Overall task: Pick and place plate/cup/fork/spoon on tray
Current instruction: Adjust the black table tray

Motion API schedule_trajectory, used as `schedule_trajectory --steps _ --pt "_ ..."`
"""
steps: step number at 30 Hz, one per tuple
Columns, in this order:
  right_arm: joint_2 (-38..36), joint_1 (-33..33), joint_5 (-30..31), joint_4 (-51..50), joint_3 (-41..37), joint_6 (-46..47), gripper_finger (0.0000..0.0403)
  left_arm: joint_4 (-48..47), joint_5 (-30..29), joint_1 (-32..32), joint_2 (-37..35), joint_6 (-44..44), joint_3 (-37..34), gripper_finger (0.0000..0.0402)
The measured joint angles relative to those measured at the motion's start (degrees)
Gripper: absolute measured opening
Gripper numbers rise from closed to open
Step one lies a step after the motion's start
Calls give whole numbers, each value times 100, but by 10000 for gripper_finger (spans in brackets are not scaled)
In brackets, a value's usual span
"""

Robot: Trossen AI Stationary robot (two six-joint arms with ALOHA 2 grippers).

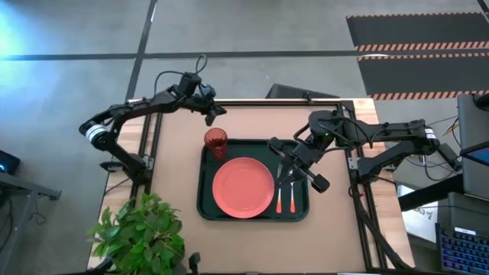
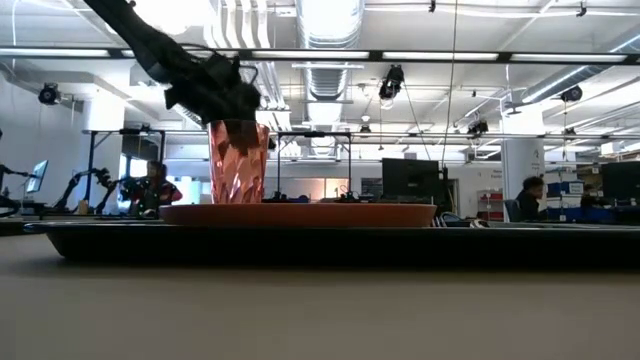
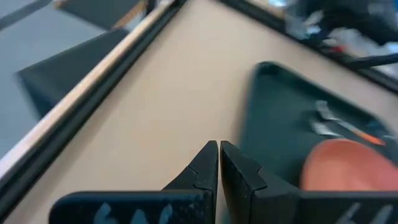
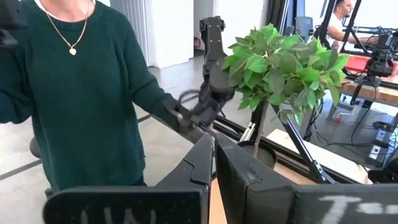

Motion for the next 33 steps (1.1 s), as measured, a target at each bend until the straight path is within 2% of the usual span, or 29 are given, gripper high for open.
schedule_trajectory --steps 2,5,11,18,25,29,33 --pt "0 0 2 0 0 43 9 -72 271 -9 -289 112 0 0" --pt "0 0 2 0 0 87 9 -444 267 -22 -944 373 2 0" --pt "0 0 2 0 0 24 9 -1732 -333 -43 -2623 756 -25 0" --pt "0 -2 11 26 0 -216 9 -3378 -404 -477 -4121 731 -540 0" --pt "0 -2 362 46 0 -153 9 -3167 -427 -1251 -4975 -20 -1745 0" --pt "0 -2 447 48 2 -152 9 -2395 -427 -1797 -5199 -490 -2458 0" --pt "0 -2 463 68 9 -153 9 -1416 -429 -2255 -5119 -920 -3026 0"
